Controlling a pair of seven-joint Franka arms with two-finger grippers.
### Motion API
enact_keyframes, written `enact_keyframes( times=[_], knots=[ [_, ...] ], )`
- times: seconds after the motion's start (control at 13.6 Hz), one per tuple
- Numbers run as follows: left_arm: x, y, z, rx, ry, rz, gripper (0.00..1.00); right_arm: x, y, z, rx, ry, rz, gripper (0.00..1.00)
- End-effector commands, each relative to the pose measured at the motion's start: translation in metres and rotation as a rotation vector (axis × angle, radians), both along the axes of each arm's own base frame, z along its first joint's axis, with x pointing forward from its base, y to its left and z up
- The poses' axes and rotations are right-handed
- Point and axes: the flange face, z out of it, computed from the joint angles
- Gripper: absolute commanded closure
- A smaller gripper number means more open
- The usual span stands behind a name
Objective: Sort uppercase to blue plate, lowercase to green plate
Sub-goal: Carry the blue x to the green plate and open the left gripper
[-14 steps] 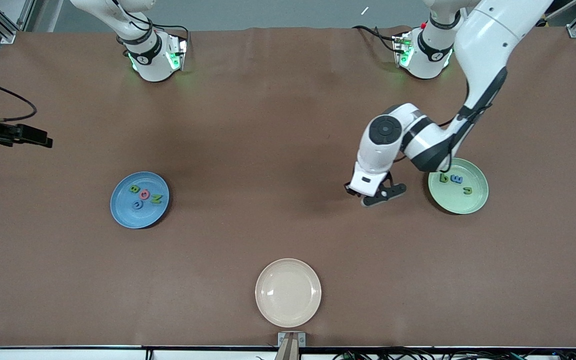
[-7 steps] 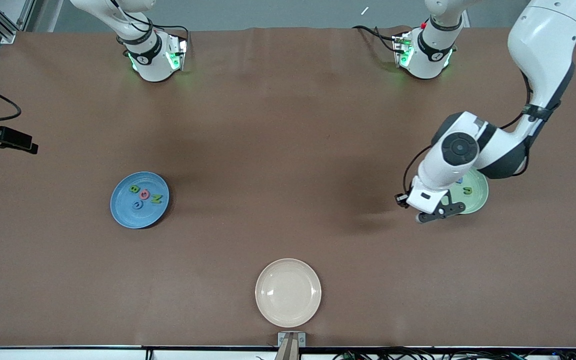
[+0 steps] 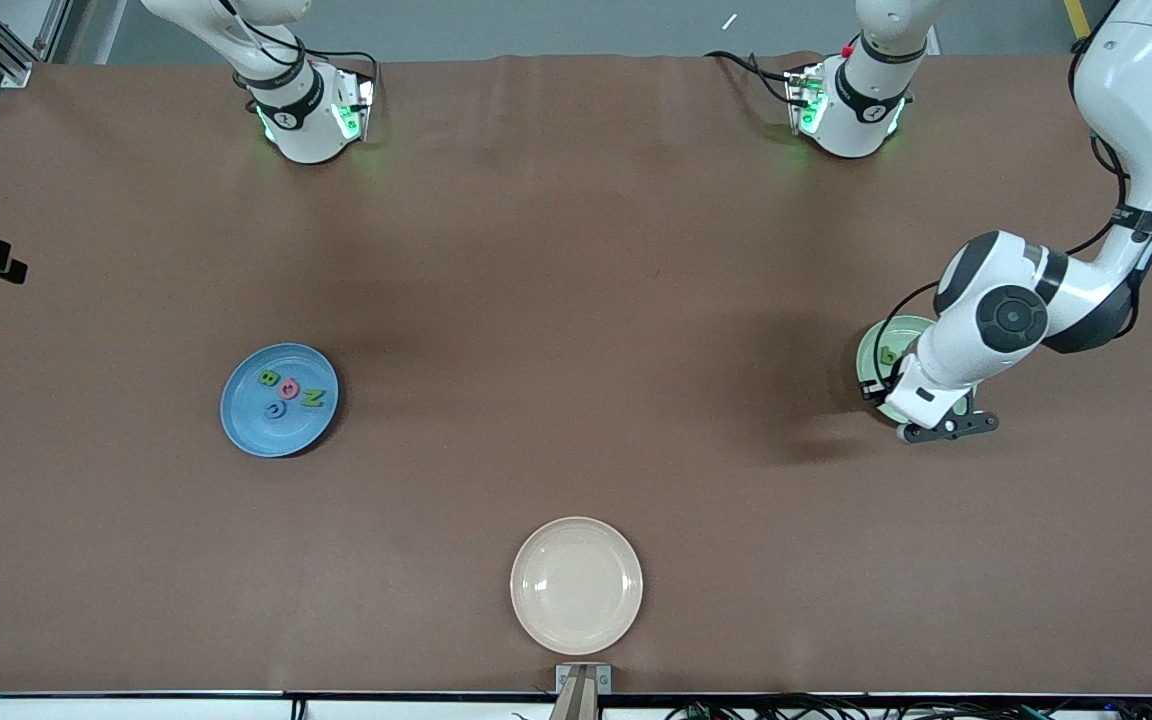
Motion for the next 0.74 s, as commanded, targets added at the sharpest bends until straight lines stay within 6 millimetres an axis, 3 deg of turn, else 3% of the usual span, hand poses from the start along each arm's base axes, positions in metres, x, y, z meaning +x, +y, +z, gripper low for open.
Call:
enact_keyframes(
  times=[0.0, 0.29, 0.44, 0.66],
  knots=[
    [-0.007, 0.009, -0.005, 0.003, 0.021, -0.035, 0.85, -0.008, 0.005, 0.004, 0.015, 0.039, 0.014, 0.0],
    [-0.008, 0.027, -0.02, 0.007, 0.033, -0.057, 0.85, -0.01, 0.039, 0.009, 0.015, 0.038, 0.064, 0.0],
    [-0.008, 0.038, -0.028, 0.013, 0.036, -0.063, 0.85, -0.011, 0.044, 0.006, 0.016, 0.045, 0.072, 0.0],
    [-0.009, 0.04, -0.035, 0.013, 0.037, -0.075, 0.85, -0.014, 0.051, 0.002, 0.018, 0.065, 0.084, 0.0]
  ],
)
